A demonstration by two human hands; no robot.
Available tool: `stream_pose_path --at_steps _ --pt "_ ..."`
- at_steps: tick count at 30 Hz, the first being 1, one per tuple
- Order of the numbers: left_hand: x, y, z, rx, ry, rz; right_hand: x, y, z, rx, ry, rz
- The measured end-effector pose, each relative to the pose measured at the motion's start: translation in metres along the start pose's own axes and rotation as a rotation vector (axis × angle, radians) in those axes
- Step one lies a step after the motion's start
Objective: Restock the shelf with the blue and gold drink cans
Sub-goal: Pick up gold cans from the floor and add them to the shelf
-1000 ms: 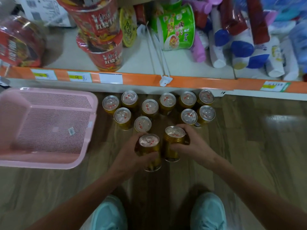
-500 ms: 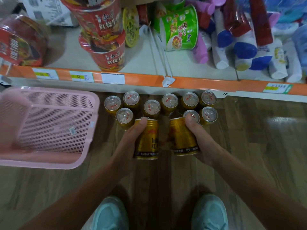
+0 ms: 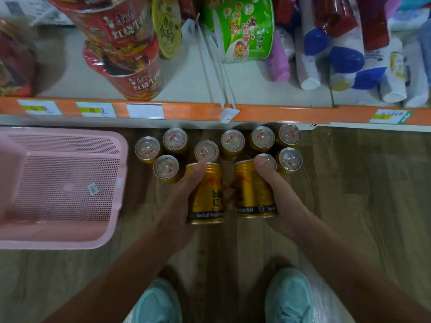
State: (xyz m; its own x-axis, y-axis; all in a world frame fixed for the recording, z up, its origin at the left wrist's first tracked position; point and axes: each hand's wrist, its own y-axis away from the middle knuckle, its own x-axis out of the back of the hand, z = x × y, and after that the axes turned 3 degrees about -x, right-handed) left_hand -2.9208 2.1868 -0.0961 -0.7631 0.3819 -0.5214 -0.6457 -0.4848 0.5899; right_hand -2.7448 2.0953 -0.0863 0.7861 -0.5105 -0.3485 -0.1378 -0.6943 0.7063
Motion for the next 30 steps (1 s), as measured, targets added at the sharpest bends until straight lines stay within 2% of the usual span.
stream_pose_path --at_steps 6,12,18,23,30 --pt "-0.051 0.057 0.051 0.052 0.061 0.073 -0.022 0.074 -0.042 -0.038 -0.021 0.035" --pt "-0.146 0.149 0.135 0.098 0.108 0.148 -0.061 0.188 -0.122 -0.011 -0.067 0.029" --pt "-0.253 0.255 0.237 0.12 0.055 0.095 -0.114 0.328 -0.234 -0.01 -0.071 -0.047" --pt "-0.34 0.333 0.315 0.078 0.09 0.06 -0.144 0.434 -0.331 0.02 -0.105 -0.012" --pt "-0.448 0.407 0.369 -0.018 0.123 0.033 -0.155 0.541 -0.416 0.057 -0.116 0.028"
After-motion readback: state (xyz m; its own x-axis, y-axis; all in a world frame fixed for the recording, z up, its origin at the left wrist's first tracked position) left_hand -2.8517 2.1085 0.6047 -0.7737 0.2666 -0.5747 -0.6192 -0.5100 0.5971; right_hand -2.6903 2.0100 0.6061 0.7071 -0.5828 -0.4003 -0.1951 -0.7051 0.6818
